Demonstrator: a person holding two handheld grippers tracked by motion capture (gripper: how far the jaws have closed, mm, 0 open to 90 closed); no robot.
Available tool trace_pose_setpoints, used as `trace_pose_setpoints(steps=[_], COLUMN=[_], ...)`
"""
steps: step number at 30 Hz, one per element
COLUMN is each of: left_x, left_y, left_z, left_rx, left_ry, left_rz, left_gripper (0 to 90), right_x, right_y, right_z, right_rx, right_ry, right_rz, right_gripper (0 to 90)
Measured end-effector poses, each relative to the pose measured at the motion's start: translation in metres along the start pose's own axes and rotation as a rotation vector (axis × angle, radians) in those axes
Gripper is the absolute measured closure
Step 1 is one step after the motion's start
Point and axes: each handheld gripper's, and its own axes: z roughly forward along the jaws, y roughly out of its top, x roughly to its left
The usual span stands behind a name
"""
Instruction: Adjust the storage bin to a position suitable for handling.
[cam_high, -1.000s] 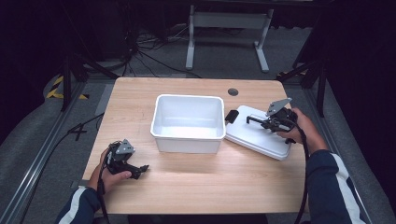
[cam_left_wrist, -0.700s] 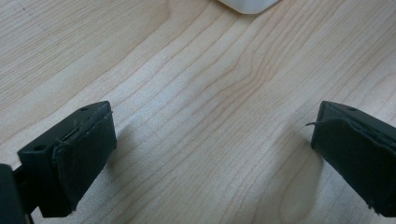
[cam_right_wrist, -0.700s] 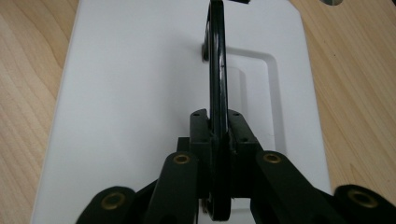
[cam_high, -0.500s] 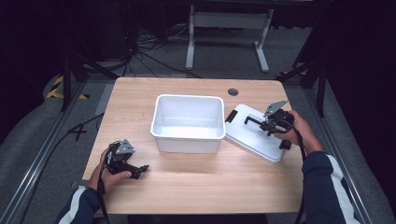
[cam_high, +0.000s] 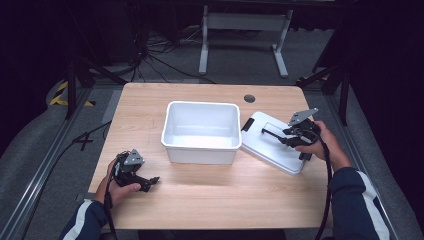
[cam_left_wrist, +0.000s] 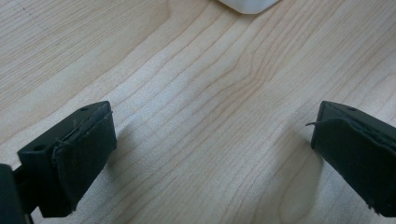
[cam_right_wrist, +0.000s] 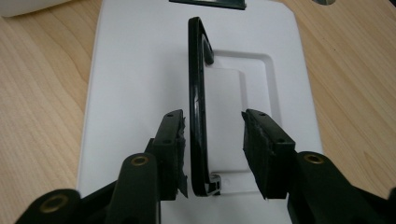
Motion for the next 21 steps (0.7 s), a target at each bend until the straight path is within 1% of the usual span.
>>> trace_pose_setpoints(steps=[2, 3, 7, 11, 13, 15, 18, 21], left_x=[0.0, 0.0, 0.0, 0.0, 0.0, 0.0, 0.0, 0.0], left_y=[0.0, 0.0, 0.0, 0.0, 0.0, 0.0, -0.001, -0.001], left_z=[0.0, 0.0, 0.0, 0.0, 0.0, 0.0, 0.0, -0.001], left_rx=[0.0, 0.0, -0.003, -0.004, -0.004, -0.003, -0.007, -0.005], left_ry=[0.0, 0.001, -0.002, -0.004, -0.003, -0.004, 0.003, 0.002], left_rz=[-0.003, 0.0, -0.003, -0.002, -0.001, 0.001, 0.004, -0.003], left_gripper=[0.5, 0.5, 0.6, 0.6, 0.6, 0.6, 0.7, 0.8], right_x=[0.001, 0.002, 0.003, 0.004, 0.005, 0.008, 0.011, 0.014], right_y=[0.0, -0.001, -0.001, -0.001, -0.001, 0.0, 0.001, 0.003], right_z=[-0.001, -0.003, -0.004, -0.004, -0.005, -0.006, -0.007, -0.013], right_rx=[-0.003, -0.014, -0.027, -0.031, -0.037, -0.045, -0.039, -0.054], right_ry=[-0.001, 0.002, 0.005, -0.012, -0.008, -0.013, -0.019, -0.027], right_rz=[0.009, 0.015, 0.021, 0.033, 0.039, 0.056, 0.055, 0.047], right_gripper=[57.1, 56.2, 53.5, 49.1, 48.6, 47.0, 45.4, 44.3])
